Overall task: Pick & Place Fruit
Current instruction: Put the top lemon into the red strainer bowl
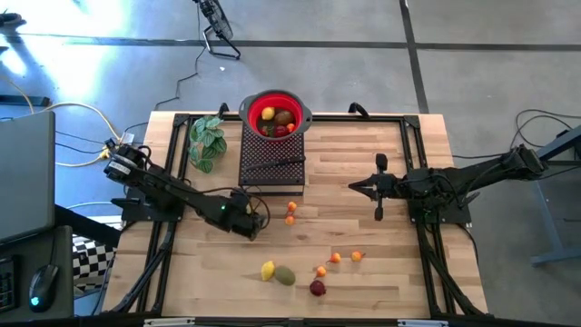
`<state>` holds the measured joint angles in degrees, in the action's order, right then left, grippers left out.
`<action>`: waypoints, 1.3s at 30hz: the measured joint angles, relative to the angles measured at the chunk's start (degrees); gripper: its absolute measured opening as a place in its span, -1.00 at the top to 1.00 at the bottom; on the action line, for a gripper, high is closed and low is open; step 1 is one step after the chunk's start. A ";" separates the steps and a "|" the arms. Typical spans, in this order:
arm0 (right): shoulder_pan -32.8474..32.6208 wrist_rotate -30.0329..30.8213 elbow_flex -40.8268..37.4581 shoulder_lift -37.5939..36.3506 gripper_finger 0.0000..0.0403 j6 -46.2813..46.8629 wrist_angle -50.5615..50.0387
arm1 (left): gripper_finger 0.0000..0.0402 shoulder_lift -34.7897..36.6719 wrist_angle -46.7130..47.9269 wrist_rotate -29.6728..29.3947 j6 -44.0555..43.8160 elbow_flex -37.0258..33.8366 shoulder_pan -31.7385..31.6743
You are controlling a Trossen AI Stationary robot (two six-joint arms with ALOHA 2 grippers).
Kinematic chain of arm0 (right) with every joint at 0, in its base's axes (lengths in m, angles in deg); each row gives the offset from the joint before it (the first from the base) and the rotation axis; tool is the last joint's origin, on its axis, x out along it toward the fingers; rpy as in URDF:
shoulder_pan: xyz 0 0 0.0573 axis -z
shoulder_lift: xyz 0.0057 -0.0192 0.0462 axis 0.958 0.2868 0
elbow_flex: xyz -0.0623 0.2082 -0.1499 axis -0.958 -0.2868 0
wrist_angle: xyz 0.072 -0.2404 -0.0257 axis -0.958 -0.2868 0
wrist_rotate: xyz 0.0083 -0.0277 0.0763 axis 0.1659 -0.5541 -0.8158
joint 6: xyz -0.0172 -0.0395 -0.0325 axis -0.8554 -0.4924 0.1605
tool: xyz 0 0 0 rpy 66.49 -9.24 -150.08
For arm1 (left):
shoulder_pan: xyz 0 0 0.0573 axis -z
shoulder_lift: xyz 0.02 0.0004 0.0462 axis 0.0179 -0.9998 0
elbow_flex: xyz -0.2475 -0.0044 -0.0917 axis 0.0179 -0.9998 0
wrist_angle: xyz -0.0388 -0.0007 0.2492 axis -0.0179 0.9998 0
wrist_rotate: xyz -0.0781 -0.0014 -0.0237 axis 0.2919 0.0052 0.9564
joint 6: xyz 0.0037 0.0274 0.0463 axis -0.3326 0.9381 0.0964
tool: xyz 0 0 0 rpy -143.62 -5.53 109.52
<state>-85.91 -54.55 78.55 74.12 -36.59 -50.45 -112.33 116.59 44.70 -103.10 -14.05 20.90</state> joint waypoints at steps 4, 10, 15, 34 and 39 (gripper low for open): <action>0.00 0.00 0.00 0.00 0.98 0.01 -0.02 | -0.47 0.00 0.20 0.01 0.27 0.00 0.00; 0.00 0.00 0.00 0.00 0.98 0.17 -0.04 | -0.47 0.00 0.31 0.01 0.27 0.00 0.00; 0.00 0.00 0.00 0.00 0.98 0.20 -0.04 | -0.47 0.00 0.31 0.46 0.25 -0.63 0.00; 0.00 0.00 0.00 0.02 0.98 0.20 -0.06 | -0.47 0.00 -1.73 1.03 0.46 -1.53 0.00; -0.01 0.00 0.00 0.02 0.98 0.21 -0.04 | -0.47 0.00 -1.69 0.47 0.52 -1.53 0.00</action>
<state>-85.93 -54.55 78.55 74.14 -36.38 -50.49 -112.33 114.90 45.17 -102.58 -15.58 20.90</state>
